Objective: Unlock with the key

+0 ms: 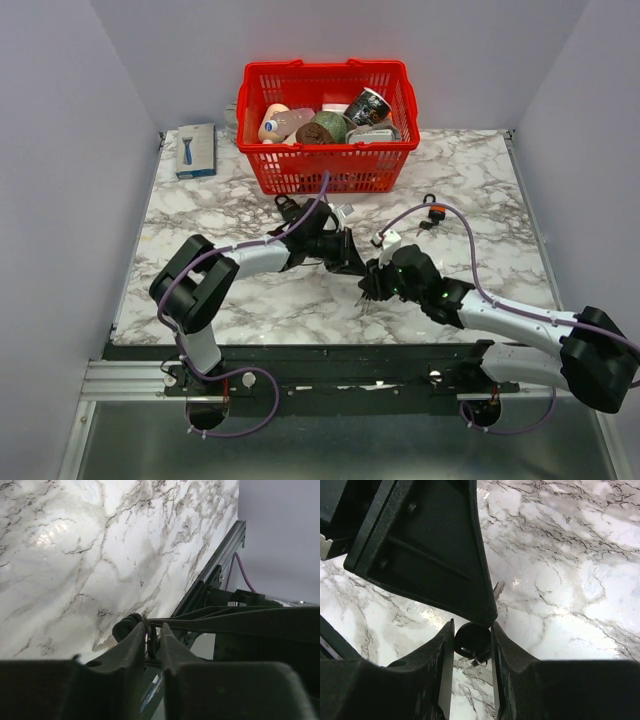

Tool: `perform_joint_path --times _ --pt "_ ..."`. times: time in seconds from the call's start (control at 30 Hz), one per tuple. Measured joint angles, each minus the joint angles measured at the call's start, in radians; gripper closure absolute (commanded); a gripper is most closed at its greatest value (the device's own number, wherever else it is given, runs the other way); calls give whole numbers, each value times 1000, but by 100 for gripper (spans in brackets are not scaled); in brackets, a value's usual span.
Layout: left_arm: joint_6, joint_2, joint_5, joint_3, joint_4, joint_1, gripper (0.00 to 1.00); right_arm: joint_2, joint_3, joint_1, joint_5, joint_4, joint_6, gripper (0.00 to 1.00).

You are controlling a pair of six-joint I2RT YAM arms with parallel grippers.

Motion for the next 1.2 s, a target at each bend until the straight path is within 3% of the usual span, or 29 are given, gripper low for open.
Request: perform_joint_path --times 0.1,0.2,0.33,0.47,0.67,0.83,1.2 --pt "-6 8 9 3 7 -4 100 4 0 3 5 -5 0 99" --pt "-11 14 11 3 10 -4 100 16 21 14 30 -31 0 98" --pt "-12 15 5 3 12 -3 100 47 65 41 89 -86 6 82" --pt "-11 15 -9 4 5 -3 100 90 118 79 175 -148 24 59" --pt "-3 15 -23 6 -27 -5 100 182 215 172 351 -236 70 38" --pt "6 14 -37 10 -58 -13 100 268 315 250 510 -296 131 35" --pt "24 7 -68 13 -94 -8 100 497 511 354 776 -594 336 40"
